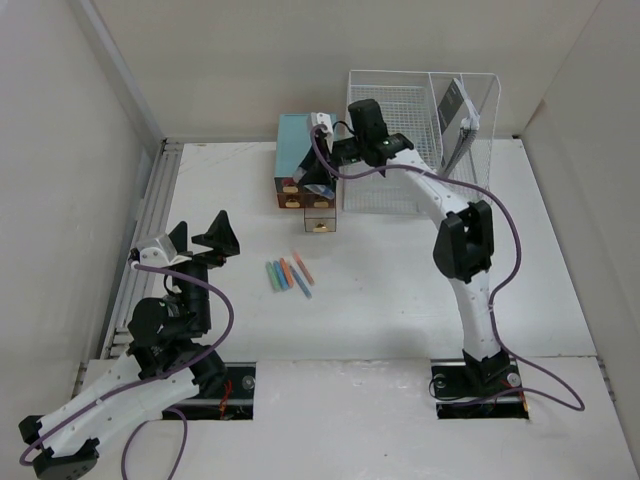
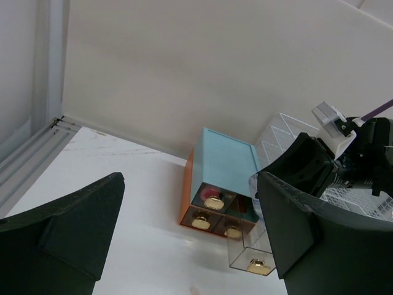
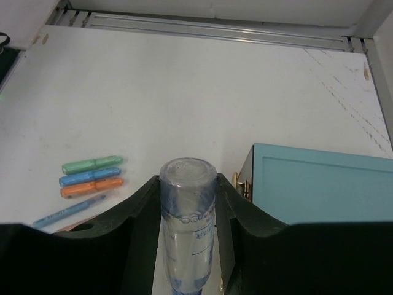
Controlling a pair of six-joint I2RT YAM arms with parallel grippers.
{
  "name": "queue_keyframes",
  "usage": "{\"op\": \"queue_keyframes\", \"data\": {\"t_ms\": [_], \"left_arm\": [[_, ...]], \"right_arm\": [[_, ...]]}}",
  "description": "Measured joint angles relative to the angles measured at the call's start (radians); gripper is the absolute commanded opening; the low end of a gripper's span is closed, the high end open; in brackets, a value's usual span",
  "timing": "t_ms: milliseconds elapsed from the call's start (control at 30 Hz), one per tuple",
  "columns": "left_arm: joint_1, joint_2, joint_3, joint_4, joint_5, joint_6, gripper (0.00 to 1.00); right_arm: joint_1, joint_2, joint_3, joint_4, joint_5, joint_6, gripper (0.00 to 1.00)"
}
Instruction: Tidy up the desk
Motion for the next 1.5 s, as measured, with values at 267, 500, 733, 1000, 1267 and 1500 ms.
{"op": "queue_keyframes", "data": {"t_ms": [267,500,733,1000,1267,1500], "left_arm": [[0.000,0.000,0.000,0.000,0.000,0.000,0.88],[0.000,0.000,0.000,0.000,0.000,0.001,0.88],[0.000,0.000,0.000,0.000,0.000,0.001,0.88],[0.000,0.000,0.000,0.000,0.000,0.001,0.88],[0.000,0.000,0.000,0.000,0.000,0.002,0.88],[0.000,0.000,0.000,0.000,0.000,0.002,0.88]], "right_arm": [[-0.008,0.021,0.005,-0.068,0.001,-0.088,0.01],[0.007,0.066,0.079,-0.285,0.068,-0.339,0.01],[0.041,0.059,0.071,-0.369,0.106,-0.522,0.03],[0.054,0.023,0.023,-0.397,0.134,-0.655,0.05],[0.079,-0.031,-0.040,-0.422,0.186,-0.749,0.15],[0.090,-0.048,-0.056,-0.433,0.214,-0.772,0.35]]}}
